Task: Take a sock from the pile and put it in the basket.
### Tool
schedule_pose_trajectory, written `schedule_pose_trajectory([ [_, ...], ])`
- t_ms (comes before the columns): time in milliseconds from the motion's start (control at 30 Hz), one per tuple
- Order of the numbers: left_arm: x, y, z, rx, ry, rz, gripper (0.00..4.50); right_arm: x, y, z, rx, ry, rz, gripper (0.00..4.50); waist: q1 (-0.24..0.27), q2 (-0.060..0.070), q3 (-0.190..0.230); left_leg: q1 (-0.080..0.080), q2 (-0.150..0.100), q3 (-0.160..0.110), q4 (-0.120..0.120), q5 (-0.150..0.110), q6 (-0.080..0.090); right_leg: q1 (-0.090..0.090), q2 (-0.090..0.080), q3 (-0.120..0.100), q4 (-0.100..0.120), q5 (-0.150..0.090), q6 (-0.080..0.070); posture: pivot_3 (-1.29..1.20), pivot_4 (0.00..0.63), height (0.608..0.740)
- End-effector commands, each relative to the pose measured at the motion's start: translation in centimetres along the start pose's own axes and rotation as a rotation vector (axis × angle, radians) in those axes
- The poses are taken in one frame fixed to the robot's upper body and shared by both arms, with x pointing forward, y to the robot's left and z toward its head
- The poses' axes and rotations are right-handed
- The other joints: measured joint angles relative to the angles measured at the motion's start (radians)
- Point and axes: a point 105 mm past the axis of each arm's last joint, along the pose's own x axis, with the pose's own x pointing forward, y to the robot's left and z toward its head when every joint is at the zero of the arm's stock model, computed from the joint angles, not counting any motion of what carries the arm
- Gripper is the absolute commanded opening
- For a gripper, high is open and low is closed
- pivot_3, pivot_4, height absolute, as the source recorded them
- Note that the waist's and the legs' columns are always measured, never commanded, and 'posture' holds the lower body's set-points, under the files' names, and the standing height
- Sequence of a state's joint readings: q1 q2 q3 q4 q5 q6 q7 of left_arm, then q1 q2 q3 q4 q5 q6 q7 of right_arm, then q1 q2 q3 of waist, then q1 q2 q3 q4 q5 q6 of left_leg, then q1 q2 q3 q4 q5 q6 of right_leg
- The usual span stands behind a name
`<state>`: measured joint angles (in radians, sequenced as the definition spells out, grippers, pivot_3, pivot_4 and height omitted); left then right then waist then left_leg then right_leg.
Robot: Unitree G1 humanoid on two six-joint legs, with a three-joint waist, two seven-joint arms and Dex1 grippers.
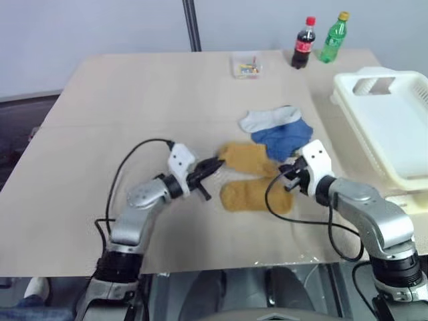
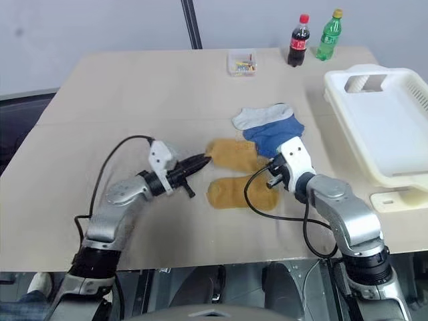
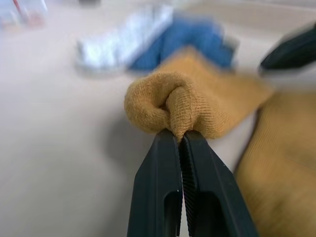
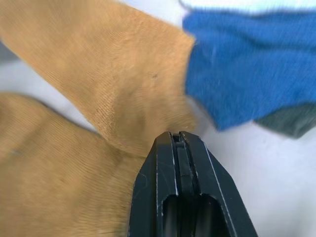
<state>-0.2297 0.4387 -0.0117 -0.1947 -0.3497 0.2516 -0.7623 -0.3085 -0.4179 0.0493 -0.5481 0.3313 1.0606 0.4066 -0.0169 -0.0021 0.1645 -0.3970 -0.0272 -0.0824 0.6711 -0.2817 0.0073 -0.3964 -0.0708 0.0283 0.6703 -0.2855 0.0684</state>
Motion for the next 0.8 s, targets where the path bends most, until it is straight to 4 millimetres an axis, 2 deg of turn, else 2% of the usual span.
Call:
schedule_pose_trajectory([
  [33, -1.2, -1.3, 1.6, -0.016, -0.024, -0.052, 0.0, -1.8, 0.6, 2.1, -0.006, -0.062, 0.034, 0.03, -0.001, 0.0, 0.0, 0.0, 0.0, 0.0, 0.0, 0.0, 0.0, 0.0, 0.0, 0.0, 0.0, 0.0, 0.0, 0.0, 0.15, 0.74],
  [133, -1.8, -1.8, 1.6, -0.058, -0.001, -0.057, 0.0, -2.5, 1.2, 1.7, 0.018, -0.035, 0.069, 0.03, 0.0, 0.0, 0.0, 0.0, 0.0, 0.0, 0.0, 0.0, 0.0, 0.0, 0.0, 0.0, 0.0, 0.0, 0.0, 0.0, 0.15, 0.74],
  [267, -2.2, -2.2, 0.2, -0.084, 0.056, -0.054, 0.0, -1.4, 1.1, 0.1, 0.042, -0.001, 0.055, 0.03, 0.0, 0.0, 0.0, 0.001, 0.0, 0.0, 0.0, 0.0, 0.001, 0.001, 0.0, 0.0, 0.0, 0.0, 0.0, 0.0, 0.15, 0.74],
  [333, -2.3, -2.3, 0.0, -0.094, 0.063, -0.05, 0.0, -1.0, 1.7, -0.2, 0.025, 0.004, 0.086, 0.55, 0.0, 0.0, 0.0, 0.001, -0.001, 0.001, 0.0, 0.0, 0.0, 0.001, 0.001, 0.0, 0.0, 0.0, 0.0, 0.0, 0.15, 0.74],
  [400, -2.5, -2.3, -0.1, -0.101, 0.067, -0.041, 0.0, -0.1, 2.1, -0.2, 0.024, -0.004, 0.099, 1.26, -0.002, 0.0, 0.0, 0.001, -0.001, 0.001, 0.0, 0.0, 0.0, 0.0, 0.001, 0.0, 0.0, 0.0, 0.0, 0.0, 0.15, 0.74],
  [433, -2.6, -2.3, -0.2, -0.103, 0.073, -0.039, 0.0, 0.4, 2.0, -0.1, 0.027, -0.013, 0.087, 1.88, -0.004, 0.0, 0.0, 0.001, -0.001, 0.001, 0.0, 0.0, 0.0, 0.0, 0.001, 0.0, 0.001, 0.0, 0.0, 0.0, 0.15, 0.74],
  [500, -2.8, -2.4, -0.4, -0.096, 0.086, -0.043, 0.0, 1.4, 1.7, 0.3, 0.08, -0.037, 0.06, 2.65, -0.007, 0.0, 0.0, 0.001, -0.001, 0.001, 0.0, 0.0, 0.0, 0.0, 0.001, 0.0, 0.001, 0.0, 0.0, 0.0, 0.15, 0.74],
  [600, -3.0, -2.4, -0.5, -0.094, 0.092, -0.04, 0.0, 2.6, 1.9, 0.5, 0.143, -0.048, 0.072, 2.65, -0.006, 0.0, 0.0, 0.002, 0.0, 0.001, 0.0, 0.0, 0.0, 0.0, 0.001, 0.001, 0.002, 0.0, 0.0, 0.0, 0.15, 0.74],
  [800, -2.9, -2.6, -0.5, -0.096, 0.086, -0.039, 0.0, 4.2, 1.4, -0.4, 0.157, -0.007, 0.028, 2.65, -0.001, 0.0, 0.0, 0.001, -0.001, 0.001, 0.0, 0.0, -0.001, 0.0, 0.0, 0.0, 0.001, 0.0, 0.0, 0.0, 0.15, 0.74],
])
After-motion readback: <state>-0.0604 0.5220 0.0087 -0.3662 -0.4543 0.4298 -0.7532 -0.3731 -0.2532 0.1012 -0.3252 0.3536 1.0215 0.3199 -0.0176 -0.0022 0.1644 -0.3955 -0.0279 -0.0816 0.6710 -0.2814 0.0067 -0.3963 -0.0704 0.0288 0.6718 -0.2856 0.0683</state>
